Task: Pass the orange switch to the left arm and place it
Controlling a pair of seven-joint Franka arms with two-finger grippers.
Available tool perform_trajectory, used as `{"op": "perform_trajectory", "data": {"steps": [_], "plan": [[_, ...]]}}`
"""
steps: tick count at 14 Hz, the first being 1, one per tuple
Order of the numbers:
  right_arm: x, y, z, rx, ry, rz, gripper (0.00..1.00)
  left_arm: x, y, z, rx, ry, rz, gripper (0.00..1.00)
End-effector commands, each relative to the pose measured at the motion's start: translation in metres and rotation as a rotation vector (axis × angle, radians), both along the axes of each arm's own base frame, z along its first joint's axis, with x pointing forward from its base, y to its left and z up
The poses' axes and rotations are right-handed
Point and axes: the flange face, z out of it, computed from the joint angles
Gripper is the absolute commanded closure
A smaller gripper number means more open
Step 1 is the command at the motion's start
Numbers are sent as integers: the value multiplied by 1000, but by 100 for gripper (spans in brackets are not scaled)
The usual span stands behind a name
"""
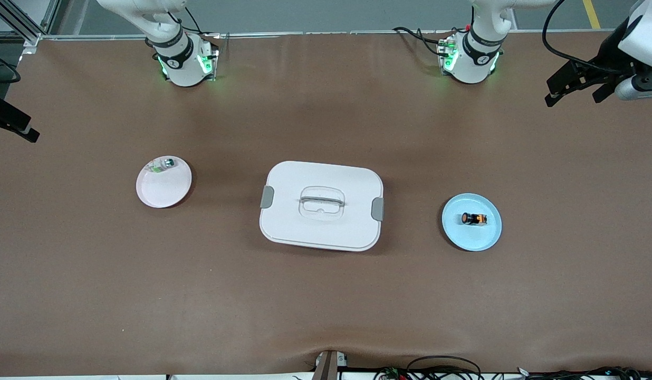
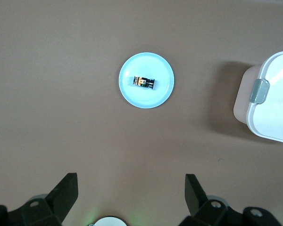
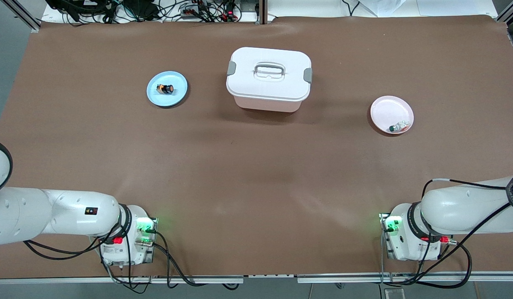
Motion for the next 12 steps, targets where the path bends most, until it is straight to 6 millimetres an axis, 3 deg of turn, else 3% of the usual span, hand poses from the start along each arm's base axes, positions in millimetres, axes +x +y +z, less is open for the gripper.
{"op": "perform_trajectory", "data": {"steps": [1,12], "plan": [[1,-1,5,-17,2,6,0,3,-1,4,-7,-9,12,0],[2,0,4,-17,4,8,0,3,-3,2,39,-9,-2,0]]}}
